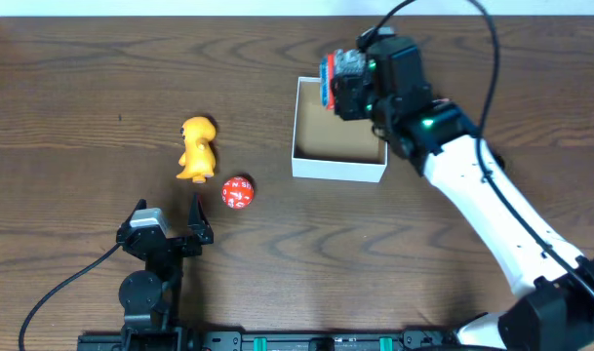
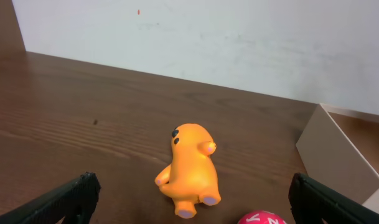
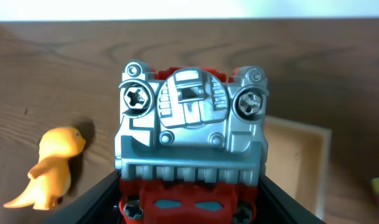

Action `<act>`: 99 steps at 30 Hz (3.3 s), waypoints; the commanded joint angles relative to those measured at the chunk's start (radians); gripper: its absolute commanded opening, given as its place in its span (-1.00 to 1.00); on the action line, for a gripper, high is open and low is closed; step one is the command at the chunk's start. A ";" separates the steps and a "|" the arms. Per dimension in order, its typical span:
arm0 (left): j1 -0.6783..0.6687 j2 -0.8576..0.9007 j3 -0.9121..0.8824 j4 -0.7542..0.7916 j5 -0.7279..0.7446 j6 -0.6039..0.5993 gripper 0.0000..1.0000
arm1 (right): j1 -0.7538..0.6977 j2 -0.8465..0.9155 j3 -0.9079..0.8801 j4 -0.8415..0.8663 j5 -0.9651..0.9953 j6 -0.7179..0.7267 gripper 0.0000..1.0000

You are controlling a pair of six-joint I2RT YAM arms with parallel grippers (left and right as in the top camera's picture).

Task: Pack container
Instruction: 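Lift the toy robot and carry it over the white box, then lower the toy robot into the box and open the right gripper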

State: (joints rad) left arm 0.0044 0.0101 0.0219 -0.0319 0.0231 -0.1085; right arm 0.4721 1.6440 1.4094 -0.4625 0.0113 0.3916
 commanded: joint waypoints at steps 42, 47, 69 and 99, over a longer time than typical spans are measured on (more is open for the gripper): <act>-0.003 -0.005 -0.018 -0.039 -0.010 -0.005 0.96 | -0.011 0.217 0.013 -0.251 0.104 0.087 -0.38; -0.003 -0.005 -0.018 -0.039 -0.010 -0.005 0.96 | -0.025 0.217 0.013 -0.256 0.138 0.055 -0.38; -0.003 -0.005 -0.018 -0.039 -0.010 -0.005 0.96 | -0.042 0.217 0.013 -0.285 0.096 0.056 -0.40; -0.003 -0.005 -0.018 -0.039 -0.010 -0.005 0.96 | -0.039 0.217 0.013 -0.349 0.014 0.056 -0.18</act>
State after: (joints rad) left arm 0.0044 0.0101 0.0219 -0.0319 0.0231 -0.1085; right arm 0.4335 1.8782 1.4090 -0.8032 0.0387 0.4622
